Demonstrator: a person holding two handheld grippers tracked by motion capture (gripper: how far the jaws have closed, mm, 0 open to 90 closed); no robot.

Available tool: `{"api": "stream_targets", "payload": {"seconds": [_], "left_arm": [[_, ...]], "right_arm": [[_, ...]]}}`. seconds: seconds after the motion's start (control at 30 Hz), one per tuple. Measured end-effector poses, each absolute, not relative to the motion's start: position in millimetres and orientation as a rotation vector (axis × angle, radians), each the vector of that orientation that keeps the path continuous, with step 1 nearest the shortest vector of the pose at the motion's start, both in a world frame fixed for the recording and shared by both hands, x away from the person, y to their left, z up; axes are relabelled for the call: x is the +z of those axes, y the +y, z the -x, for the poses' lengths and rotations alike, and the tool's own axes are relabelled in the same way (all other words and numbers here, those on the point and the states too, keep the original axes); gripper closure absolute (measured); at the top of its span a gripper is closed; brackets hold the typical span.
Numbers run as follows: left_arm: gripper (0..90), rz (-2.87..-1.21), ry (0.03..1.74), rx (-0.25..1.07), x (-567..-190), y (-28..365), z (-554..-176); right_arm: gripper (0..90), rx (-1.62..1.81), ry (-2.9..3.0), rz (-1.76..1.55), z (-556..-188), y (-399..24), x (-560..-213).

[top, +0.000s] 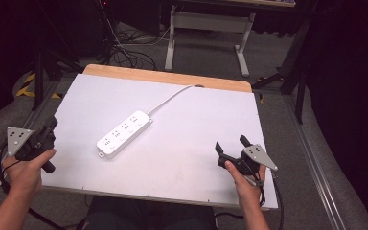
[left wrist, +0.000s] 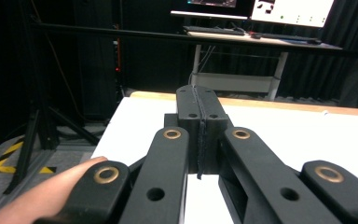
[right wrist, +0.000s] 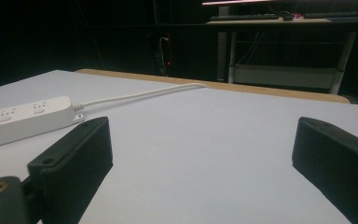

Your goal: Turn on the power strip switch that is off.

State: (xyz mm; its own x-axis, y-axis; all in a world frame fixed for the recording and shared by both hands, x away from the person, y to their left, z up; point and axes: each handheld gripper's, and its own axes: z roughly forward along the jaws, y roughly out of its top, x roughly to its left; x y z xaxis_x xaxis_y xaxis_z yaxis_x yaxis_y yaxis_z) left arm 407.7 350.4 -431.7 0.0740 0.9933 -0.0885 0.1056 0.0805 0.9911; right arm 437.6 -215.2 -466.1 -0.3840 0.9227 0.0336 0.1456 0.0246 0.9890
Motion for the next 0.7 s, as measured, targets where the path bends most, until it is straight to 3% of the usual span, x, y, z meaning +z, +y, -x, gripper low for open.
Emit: {"api": "stream_targets", "payload": {"seconds": [0.7], "left_arm": [[90.0, -1.407, 1.185, 0.949, -423, 332, -423]], "right_arm": [[5.5, 1.429, 1.622, -1.109, -438, -214, -467]]}}
